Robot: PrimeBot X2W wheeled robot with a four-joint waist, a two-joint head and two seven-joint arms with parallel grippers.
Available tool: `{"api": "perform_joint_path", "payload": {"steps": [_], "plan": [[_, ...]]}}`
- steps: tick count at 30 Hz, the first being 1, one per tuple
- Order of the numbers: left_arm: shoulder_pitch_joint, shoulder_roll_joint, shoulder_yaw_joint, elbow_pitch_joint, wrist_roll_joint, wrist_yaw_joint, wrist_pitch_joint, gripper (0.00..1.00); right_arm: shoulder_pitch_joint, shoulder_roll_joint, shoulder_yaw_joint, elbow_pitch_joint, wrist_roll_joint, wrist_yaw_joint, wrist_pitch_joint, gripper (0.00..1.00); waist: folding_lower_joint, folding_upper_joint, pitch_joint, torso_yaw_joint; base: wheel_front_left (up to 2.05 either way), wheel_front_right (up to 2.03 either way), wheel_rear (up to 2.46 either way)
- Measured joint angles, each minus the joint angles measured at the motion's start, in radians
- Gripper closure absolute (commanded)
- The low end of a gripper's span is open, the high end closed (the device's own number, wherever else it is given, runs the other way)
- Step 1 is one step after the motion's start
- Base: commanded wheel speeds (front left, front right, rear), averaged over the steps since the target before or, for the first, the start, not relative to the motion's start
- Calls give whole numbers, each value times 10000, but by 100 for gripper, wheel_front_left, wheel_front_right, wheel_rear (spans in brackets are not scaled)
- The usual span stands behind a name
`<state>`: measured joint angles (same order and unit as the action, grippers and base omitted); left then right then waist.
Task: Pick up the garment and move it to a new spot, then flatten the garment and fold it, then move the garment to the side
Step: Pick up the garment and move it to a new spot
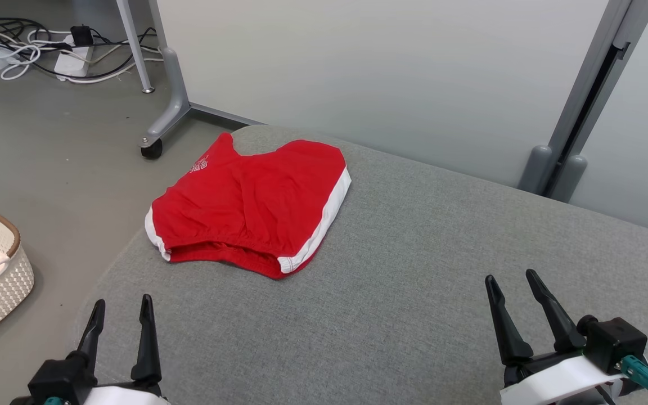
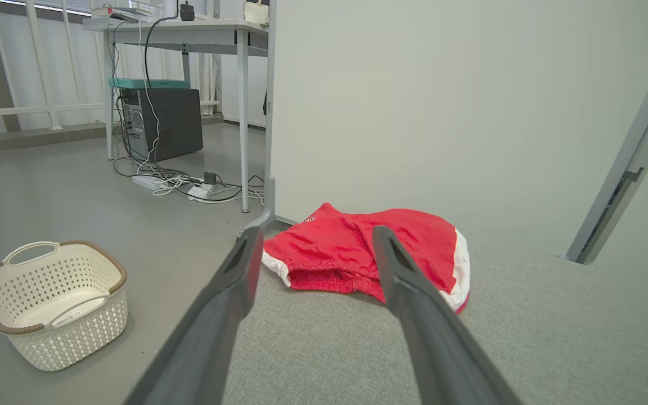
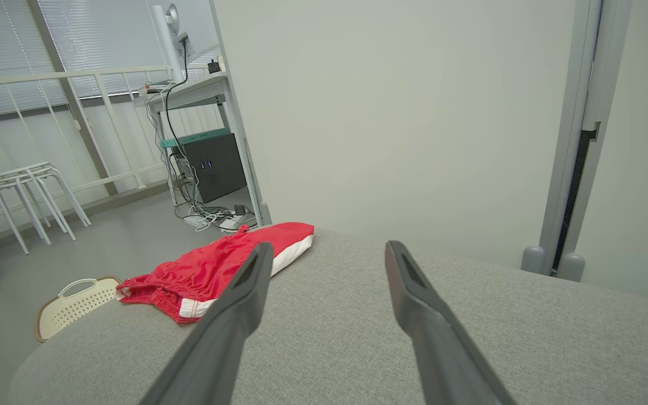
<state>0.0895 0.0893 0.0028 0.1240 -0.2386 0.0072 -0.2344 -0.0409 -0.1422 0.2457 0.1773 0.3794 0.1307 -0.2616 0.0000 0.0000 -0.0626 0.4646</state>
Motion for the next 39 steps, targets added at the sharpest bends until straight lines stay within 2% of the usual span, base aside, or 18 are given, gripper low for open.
{"api": "perform_joint_path", "payload": {"steps": [6,11,15,18,26,30,33,39], "plan": [[-681,389,171,-169,-322,38,1457,0,-48,-102,174,-4,4,0,0,0,0,0,88,-146,0,0,0],[-1726,1007,485,-117,-815,-75,3005,0,-338,-334,293,-59,2,0,0,0,1,0,347,-690,0,0,0],[-2532,1582,631,38,-1204,-211,4640,0,-648,-568,376,-130,92,0,0,0,0,0,730,-1242,0,0,0],[-3323,1981,842,153,-1584,-368,5334,0,-886,-685,420,-238,163,0,0,0,0,0,1123,-1664,0,0,0],[-4890,2387,1037,1613,-2569,-729,6585,0,-1688,-932,658,-393,305,0,0,0,0,0,2278,-2789,0,0,0],[-5389,2382,782,2861,-2949,-915,7394,0,-1959,-991,790,-420,395,0,0,0,0,0,2769,-3298,0,0,0],[-5628,2362,623,3743,-3099,-1053,7432,0,-2173,-984,955,-430,433,0,0,0,0,0,3061,-3642,0,0,0],[-5757,1960,215,5444,-3662,-1289,7488,0,-2496,-984,1045,-435,527,0,0,0,0,0,3466,-4118,0,0,0]]}}
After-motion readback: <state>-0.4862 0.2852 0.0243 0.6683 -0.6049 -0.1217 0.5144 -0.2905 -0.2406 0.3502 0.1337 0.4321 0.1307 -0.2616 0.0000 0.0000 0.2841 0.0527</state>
